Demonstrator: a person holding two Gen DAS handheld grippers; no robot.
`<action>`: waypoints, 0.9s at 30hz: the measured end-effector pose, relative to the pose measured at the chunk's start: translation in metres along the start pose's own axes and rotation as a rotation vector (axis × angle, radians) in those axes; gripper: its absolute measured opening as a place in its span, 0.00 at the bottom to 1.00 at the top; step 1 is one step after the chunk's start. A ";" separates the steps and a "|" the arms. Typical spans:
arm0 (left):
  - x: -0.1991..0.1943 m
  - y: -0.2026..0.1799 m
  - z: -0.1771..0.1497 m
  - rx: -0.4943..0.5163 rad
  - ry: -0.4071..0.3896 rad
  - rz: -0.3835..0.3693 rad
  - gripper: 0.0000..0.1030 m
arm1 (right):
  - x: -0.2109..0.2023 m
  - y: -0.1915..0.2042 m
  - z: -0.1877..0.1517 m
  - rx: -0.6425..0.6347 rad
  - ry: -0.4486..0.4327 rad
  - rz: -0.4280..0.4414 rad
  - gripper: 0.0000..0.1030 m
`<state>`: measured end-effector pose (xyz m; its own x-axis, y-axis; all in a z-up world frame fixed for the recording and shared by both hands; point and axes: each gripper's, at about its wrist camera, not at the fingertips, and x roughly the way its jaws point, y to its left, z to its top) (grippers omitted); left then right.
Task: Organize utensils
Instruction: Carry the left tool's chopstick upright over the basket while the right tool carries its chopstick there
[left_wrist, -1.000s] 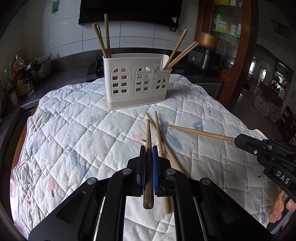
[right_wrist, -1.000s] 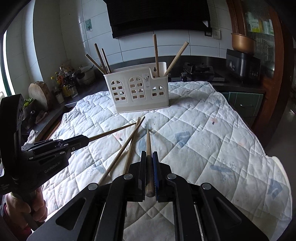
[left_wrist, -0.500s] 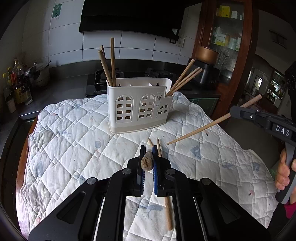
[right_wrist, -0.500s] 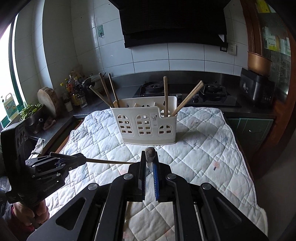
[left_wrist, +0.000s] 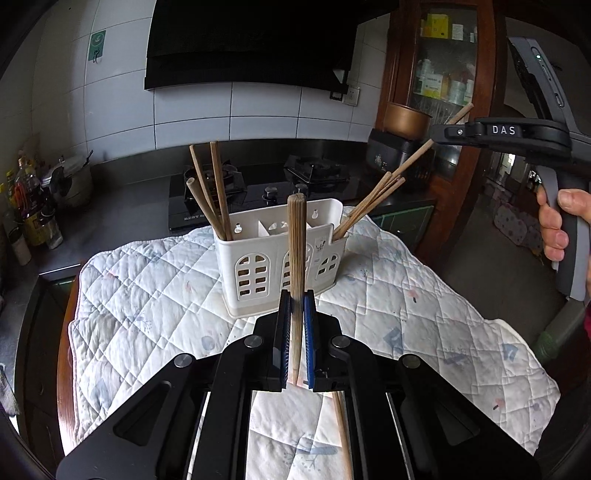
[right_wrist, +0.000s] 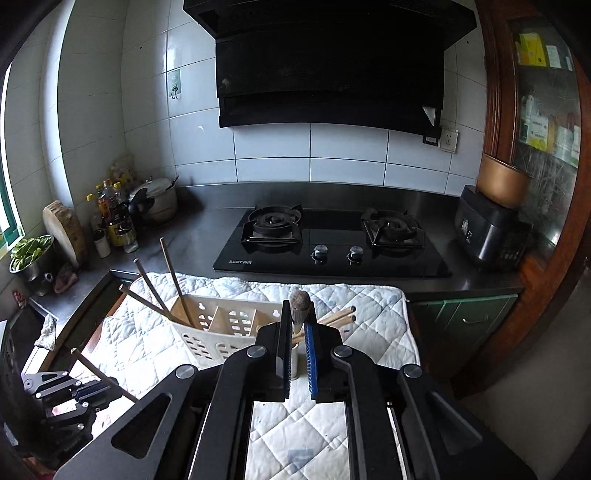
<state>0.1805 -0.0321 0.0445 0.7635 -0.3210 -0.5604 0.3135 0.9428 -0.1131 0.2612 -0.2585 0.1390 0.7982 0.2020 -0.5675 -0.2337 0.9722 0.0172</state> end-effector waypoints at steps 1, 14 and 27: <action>-0.001 0.000 0.005 0.003 -0.005 0.000 0.06 | 0.005 -0.001 0.004 -0.002 0.011 0.008 0.06; -0.023 -0.004 0.107 0.053 -0.196 0.063 0.06 | 0.072 0.007 0.003 -0.030 0.165 0.053 0.06; 0.028 0.006 0.137 0.036 -0.242 0.152 0.06 | 0.091 0.003 -0.008 -0.032 0.182 0.057 0.07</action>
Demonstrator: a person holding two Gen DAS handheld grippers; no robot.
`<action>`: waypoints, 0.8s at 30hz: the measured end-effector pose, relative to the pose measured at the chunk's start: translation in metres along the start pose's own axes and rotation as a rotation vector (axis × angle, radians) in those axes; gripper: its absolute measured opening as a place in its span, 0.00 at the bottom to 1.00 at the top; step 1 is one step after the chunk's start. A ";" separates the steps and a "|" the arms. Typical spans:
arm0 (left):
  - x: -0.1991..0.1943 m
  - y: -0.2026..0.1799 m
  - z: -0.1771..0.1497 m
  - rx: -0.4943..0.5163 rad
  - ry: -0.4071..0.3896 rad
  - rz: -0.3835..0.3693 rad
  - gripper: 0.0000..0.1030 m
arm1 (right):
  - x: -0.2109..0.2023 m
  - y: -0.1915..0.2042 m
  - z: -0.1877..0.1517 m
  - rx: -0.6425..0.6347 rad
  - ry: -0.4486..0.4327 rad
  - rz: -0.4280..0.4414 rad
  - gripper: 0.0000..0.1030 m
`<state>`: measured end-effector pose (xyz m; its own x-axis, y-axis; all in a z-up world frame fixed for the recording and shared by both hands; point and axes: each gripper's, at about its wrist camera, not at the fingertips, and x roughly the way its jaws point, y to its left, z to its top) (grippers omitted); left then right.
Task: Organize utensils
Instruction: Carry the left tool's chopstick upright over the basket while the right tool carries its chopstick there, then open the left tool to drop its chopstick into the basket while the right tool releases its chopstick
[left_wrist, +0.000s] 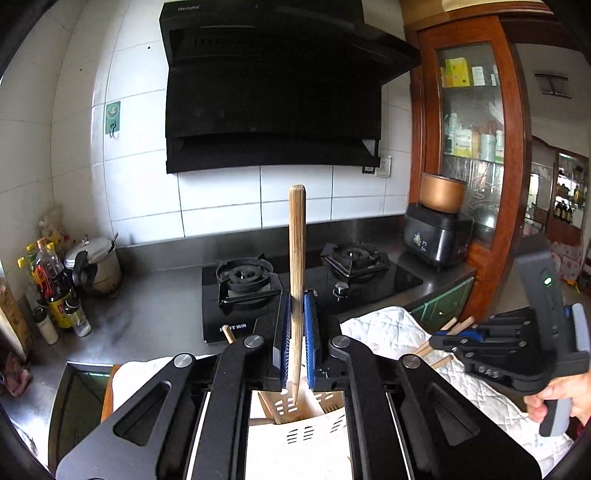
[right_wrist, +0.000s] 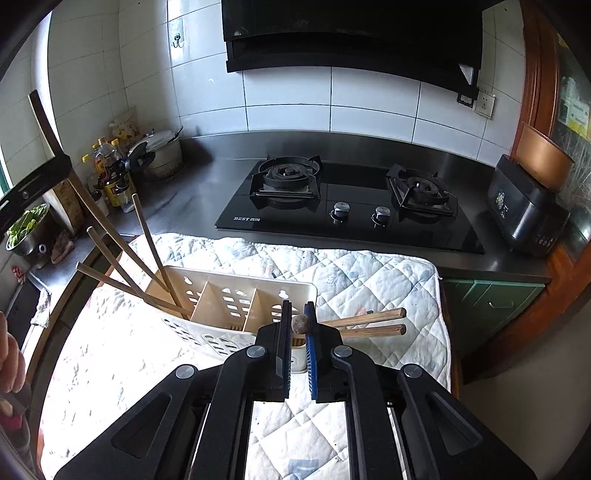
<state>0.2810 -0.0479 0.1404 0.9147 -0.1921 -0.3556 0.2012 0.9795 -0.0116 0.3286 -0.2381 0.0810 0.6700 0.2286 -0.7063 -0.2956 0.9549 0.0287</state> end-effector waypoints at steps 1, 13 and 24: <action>0.004 0.002 -0.004 -0.006 0.011 0.000 0.06 | 0.000 -0.002 0.000 0.003 -0.002 0.000 0.07; 0.029 0.009 -0.025 -0.011 0.088 -0.019 0.08 | -0.024 -0.009 0.001 0.019 -0.073 -0.008 0.26; -0.011 -0.003 -0.029 -0.008 0.034 -0.035 0.45 | -0.068 -0.006 -0.033 0.024 -0.154 -0.012 0.43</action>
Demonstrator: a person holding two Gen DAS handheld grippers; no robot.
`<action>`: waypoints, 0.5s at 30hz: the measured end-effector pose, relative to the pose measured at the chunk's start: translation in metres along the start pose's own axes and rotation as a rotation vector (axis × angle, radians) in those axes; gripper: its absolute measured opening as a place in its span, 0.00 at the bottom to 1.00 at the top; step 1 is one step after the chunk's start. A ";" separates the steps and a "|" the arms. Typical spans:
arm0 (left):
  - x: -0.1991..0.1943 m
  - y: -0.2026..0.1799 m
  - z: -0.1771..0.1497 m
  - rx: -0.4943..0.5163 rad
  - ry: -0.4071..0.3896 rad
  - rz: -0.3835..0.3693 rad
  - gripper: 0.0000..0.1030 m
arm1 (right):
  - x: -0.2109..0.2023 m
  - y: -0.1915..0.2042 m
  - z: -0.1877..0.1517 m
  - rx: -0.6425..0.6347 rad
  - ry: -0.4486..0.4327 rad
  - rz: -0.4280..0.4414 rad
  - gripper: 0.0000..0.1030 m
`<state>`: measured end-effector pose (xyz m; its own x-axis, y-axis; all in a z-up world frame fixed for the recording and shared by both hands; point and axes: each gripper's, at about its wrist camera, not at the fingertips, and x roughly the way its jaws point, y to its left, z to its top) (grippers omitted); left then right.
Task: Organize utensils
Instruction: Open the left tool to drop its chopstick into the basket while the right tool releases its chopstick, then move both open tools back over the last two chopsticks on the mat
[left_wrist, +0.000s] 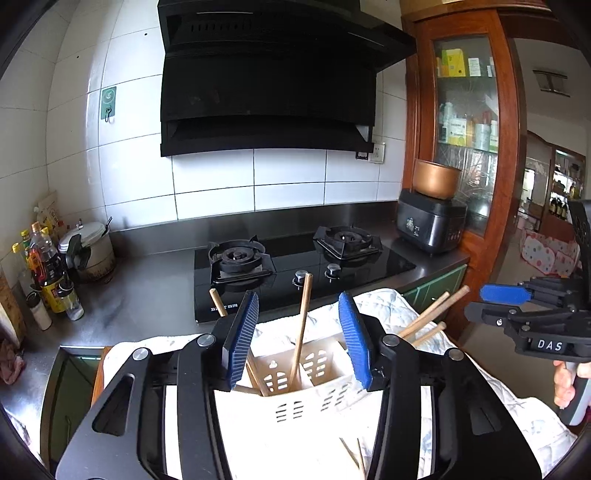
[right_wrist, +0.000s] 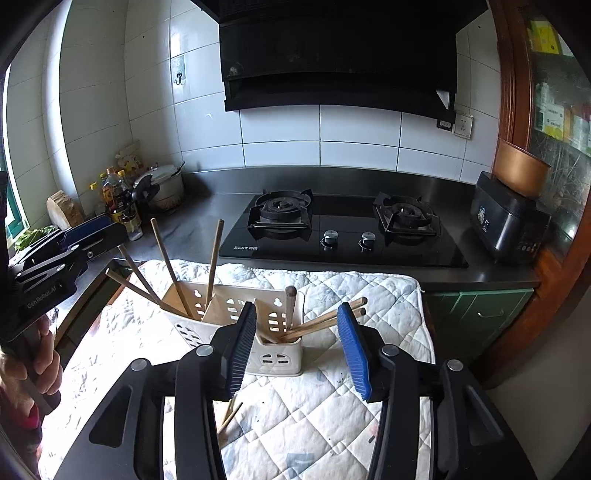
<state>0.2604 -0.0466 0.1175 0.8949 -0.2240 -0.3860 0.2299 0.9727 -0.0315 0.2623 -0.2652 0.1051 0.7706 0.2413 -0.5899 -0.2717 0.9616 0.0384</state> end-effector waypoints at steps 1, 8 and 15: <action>-0.006 -0.001 -0.002 0.001 -0.004 -0.002 0.46 | -0.005 0.002 -0.006 -0.005 -0.007 0.000 0.43; -0.048 -0.002 -0.030 -0.014 -0.018 0.005 0.65 | -0.023 0.025 -0.053 -0.036 -0.016 -0.012 0.51; -0.082 0.003 -0.067 -0.042 -0.018 0.024 0.82 | -0.031 0.056 -0.103 -0.067 -0.006 -0.018 0.56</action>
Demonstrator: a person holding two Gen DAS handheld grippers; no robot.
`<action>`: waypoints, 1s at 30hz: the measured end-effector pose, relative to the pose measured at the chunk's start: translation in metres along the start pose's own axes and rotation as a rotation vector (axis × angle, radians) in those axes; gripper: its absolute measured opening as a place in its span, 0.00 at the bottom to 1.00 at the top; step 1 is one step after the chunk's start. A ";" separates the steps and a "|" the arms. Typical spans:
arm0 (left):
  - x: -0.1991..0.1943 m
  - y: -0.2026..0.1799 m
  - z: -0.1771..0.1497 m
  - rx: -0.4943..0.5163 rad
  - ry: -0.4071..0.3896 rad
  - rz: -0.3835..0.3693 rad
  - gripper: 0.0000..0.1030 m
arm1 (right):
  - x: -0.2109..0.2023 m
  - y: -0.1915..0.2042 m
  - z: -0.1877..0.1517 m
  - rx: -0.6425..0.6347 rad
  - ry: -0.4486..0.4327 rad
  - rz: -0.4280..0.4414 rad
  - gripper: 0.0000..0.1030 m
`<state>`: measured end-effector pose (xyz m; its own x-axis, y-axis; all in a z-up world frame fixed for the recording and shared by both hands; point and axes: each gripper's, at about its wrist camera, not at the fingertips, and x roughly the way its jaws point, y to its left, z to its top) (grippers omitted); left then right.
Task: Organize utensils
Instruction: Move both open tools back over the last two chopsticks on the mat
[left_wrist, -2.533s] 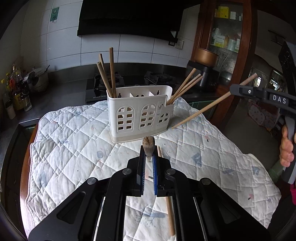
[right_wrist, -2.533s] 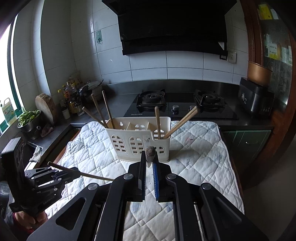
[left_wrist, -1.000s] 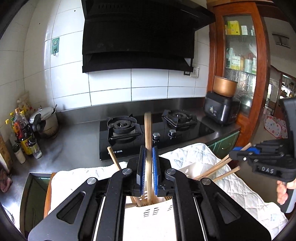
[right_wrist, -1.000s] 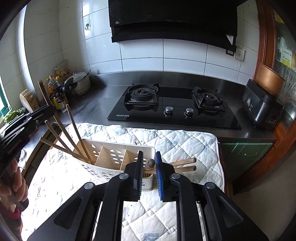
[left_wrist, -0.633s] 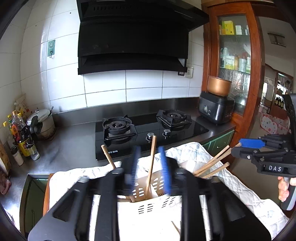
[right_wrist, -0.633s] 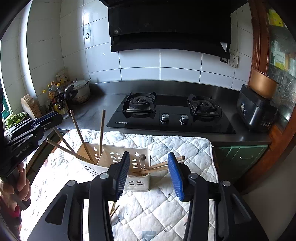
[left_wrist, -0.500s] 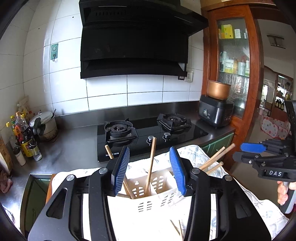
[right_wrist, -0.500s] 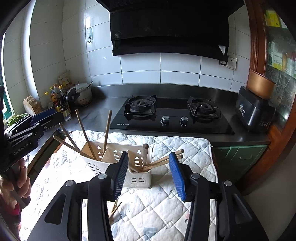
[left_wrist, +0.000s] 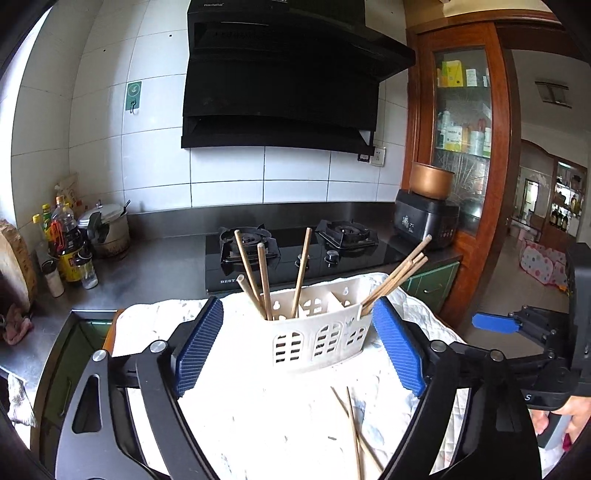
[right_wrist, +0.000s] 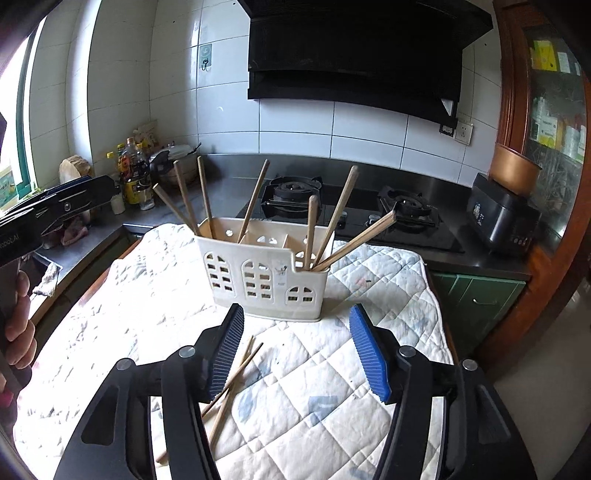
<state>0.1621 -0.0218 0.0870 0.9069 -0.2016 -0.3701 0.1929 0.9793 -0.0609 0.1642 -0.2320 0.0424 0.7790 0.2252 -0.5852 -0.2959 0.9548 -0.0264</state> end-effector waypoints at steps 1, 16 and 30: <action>-0.004 0.000 -0.006 0.004 0.004 0.010 0.83 | 0.001 0.003 -0.006 0.008 0.007 0.006 0.58; -0.043 0.007 -0.091 0.022 0.091 0.104 0.92 | 0.010 0.040 -0.085 0.088 0.103 0.067 0.67; -0.041 0.015 -0.140 0.031 0.180 0.218 0.92 | 0.039 0.065 -0.140 0.147 0.197 0.107 0.51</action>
<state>0.0754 0.0038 -0.0281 0.8475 0.0227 -0.5304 0.0142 0.9977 0.0655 0.0978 -0.1881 -0.0957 0.6211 0.2977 -0.7250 -0.2760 0.9489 0.1533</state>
